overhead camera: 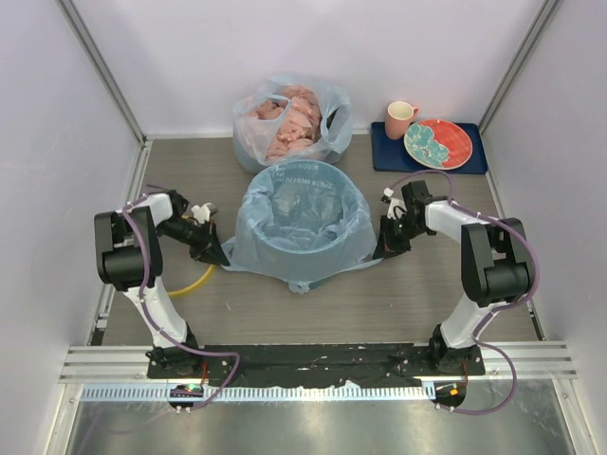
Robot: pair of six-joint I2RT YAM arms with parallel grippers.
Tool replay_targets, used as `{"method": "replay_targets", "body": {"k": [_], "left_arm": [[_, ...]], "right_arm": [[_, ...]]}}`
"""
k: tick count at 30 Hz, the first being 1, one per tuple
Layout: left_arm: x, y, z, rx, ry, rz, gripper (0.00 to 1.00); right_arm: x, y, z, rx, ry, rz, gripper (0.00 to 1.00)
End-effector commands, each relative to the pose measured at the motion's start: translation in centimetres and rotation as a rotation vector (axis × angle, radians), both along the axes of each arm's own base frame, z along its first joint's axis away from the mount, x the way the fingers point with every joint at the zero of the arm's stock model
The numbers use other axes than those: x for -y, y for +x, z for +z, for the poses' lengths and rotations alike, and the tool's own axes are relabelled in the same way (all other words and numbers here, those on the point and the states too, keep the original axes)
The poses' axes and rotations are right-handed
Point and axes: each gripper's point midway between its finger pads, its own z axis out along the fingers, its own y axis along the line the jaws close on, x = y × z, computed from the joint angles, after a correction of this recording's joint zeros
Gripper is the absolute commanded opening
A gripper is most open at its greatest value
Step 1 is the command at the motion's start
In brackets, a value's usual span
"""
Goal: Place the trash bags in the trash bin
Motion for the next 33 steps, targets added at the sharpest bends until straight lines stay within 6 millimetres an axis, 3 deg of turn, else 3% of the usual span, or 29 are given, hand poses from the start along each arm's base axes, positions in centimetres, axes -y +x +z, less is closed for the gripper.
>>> {"method": "replay_targets", "body": {"k": [1,3,5,6,7,8,9,12,13,17,18,20,21,23,24,25,28,30,33], "left_arm": [[-3.0,1.7,-1.8,0.026,0.201,0.035,0.0],[-3.1,1.8,-1.1,0.056,0.208,0.038,0.0],[-2.9,2.4,0.8,0.131,0.198,0.038,0.02],[-2.8,2.7,1.9,0.17,0.189,0.041,0.19],[-2.8,3.0,2.9,0.203,0.194,0.042,0.29],[-3.1,3.8,5.4,0.287,0.212,0.055,0.39],[-3.3,4.2,6.6,0.325,0.228,0.064,0.59],[-4.6,5.4,11.8,0.478,0.288,0.102,0.83],[-5.1,6.0,13.6,0.53,0.307,0.117,0.86],[-6.1,5.3,16.8,0.583,0.309,0.134,0.88],[-5.9,5.0,17.7,0.613,0.285,0.129,0.88],[-5.3,4.4,18.6,0.639,0.259,0.108,0.88],[-4.7,4.0,19.5,0.678,0.238,0.103,0.89],[-3.7,3.4,19.9,0.719,0.194,0.085,0.89],[-3.2,3.2,20.1,0.736,0.177,0.078,0.89],[-2.3,2.5,20.1,0.751,0.15,0.071,0.88],[0.3,2.0,19.6,0.775,0.077,0.024,0.86],[1.5,1.9,19.3,0.779,0.047,0.001,0.83],[1.9,1.8,18.1,0.741,0.009,0.005,0.81]], "right_arm": [[2.9,1.5,-0.8,0.061,-0.173,-0.013,0.01],[3.2,1.4,-0.1,0.079,-0.197,-0.001,0.02],[2.9,1.8,1.3,0.106,-0.181,0.007,0.18],[2.8,1.7,2.3,0.115,-0.173,0.009,0.24],[2.6,2.5,3.8,0.15,-0.161,0.01,0.3],[2.4,2.7,4.8,0.169,-0.146,0.012,0.38],[2.3,3.0,6.8,0.21,-0.141,0.016,0.57],[2.8,3.3,10.1,0.276,-0.156,0.026,0.72],[3.1,3.3,11.6,0.324,-0.168,0.034,0.76],[4.6,2.7,16.6,0.427,-0.21,0.095,0.82],[4.4,3.5,19.6,0.508,-0.197,0.114,0.82],[3.7,3.4,23.1,0.597,-0.171,0.193,0.83],[2.8,4.0,27.4,0.706,-0.125,0.22,0.83],[-0.6,4.0,30.3,0.76,-0.046,0.298,0.83],[-1.9,4.0,33.6,0.848,-0.035,0.327,0.82],[-4.5,3.3,34.4,0.872,-0.022,0.396,0.82],[-8.8,3.2,35.8,0.911,0.03,0.476,0.76],[-12.6,2.5,35.0,0.912,0.037,0.572,0.7],[-16.4,1.8,33.6,0.913,0.025,0.641,0.58]]}}
